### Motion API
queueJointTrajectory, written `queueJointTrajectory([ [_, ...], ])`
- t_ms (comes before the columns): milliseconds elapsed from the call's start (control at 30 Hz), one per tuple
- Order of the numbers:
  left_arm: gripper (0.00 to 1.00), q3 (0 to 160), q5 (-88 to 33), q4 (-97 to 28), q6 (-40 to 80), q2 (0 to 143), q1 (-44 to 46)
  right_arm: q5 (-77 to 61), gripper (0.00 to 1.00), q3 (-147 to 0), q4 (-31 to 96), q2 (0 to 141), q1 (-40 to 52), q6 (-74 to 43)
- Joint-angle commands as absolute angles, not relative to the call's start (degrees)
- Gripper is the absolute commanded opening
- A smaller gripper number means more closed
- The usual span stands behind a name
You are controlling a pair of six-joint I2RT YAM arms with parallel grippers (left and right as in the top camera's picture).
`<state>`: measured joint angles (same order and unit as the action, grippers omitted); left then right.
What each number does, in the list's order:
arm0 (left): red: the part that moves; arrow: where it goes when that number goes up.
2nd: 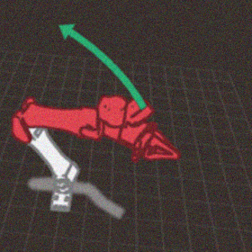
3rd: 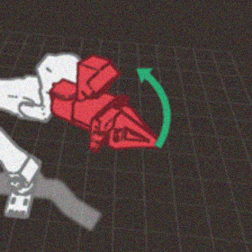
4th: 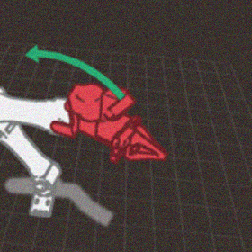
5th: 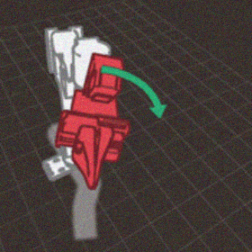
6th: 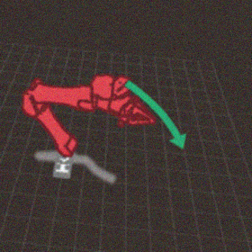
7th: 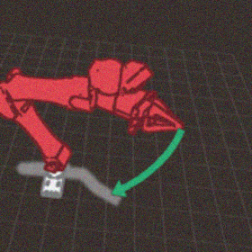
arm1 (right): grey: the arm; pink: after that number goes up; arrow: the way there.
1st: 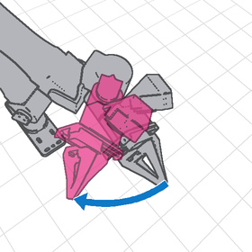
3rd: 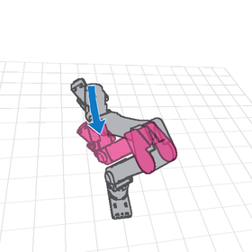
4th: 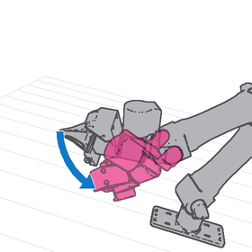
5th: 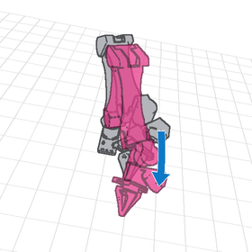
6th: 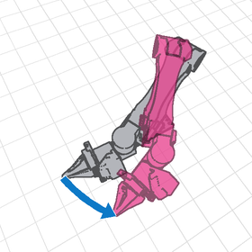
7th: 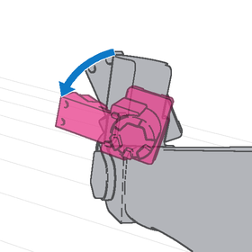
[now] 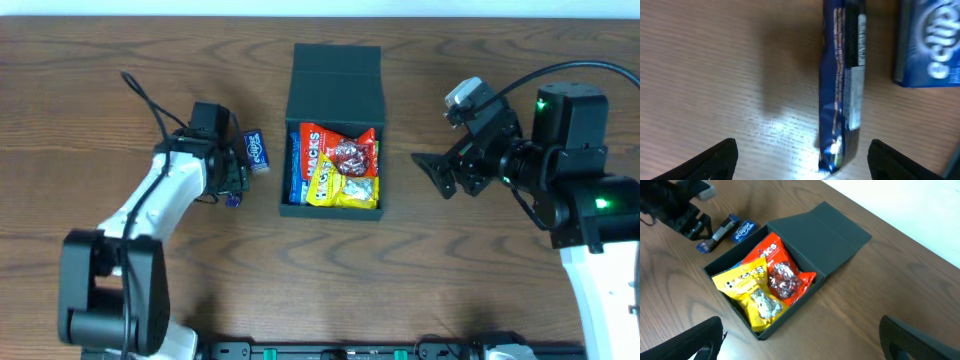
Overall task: Pack container
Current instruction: 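Reach the left gripper to the dark blue bar and grasp it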
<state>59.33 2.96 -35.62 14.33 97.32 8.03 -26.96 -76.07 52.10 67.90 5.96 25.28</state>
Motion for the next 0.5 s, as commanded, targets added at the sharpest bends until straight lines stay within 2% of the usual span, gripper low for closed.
queueJointTrajectory([
  [0,0.85,58.76,2.92,-35.03,14.37,99.55,7.97,-26.79,0.99,-76.66,52.07,68.73,5.54,24.47],
  [333,0.86,58.76,5.04,-30.30,14.35,102.10,7.94,-26.81,0.99,-76.66,52.03,70.74,5.54,24.47],
  [400,0.85,58.76,5.08,-30.11,14.35,103.39,7.94,-26.81,0.99,-76.66,52.05,70.74,5.54,24.47],
  [467,0.79,58.76,5.13,-30.11,14.35,104.51,7.94,-26.81,0.99,-76.66,52.05,70.74,5.54,24.45],
])
